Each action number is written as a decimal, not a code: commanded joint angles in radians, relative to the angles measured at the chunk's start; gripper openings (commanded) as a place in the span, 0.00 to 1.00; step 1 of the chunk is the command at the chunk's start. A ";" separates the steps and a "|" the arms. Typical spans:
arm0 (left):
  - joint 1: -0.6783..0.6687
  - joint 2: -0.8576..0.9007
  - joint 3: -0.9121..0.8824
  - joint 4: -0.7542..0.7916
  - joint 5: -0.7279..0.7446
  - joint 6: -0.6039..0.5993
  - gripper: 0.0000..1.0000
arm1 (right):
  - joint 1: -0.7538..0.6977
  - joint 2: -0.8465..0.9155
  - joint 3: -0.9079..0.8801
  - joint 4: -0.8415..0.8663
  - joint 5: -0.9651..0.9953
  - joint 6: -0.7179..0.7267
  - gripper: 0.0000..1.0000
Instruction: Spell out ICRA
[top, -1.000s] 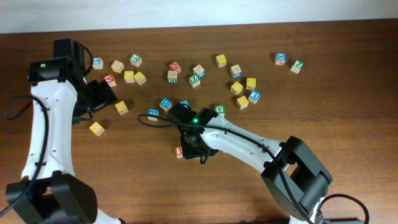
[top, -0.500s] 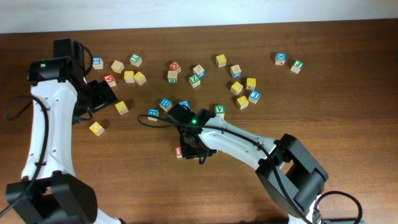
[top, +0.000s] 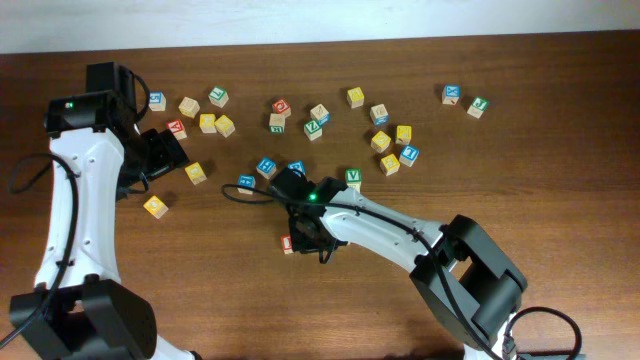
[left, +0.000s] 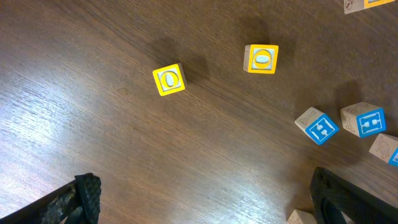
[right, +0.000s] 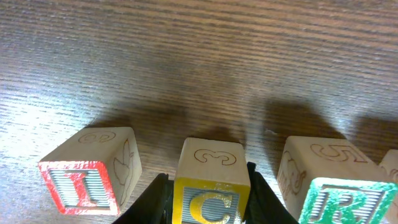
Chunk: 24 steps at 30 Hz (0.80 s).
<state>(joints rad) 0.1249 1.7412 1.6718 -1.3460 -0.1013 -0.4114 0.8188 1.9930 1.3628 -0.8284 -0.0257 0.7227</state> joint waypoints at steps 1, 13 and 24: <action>0.004 -0.001 0.002 -0.002 0.003 -0.002 0.99 | 0.004 0.011 -0.005 0.000 0.039 0.001 0.24; 0.004 -0.001 0.002 -0.002 0.003 -0.002 0.99 | -0.027 0.011 -0.005 0.003 0.034 0.000 0.25; 0.004 -0.001 0.002 -0.002 0.003 -0.002 0.99 | -0.028 0.011 0.071 -0.044 0.031 -0.037 0.33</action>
<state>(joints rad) 0.1249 1.7412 1.6718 -1.3460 -0.1017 -0.4114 0.7944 1.9930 1.3895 -0.8646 -0.0143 0.7132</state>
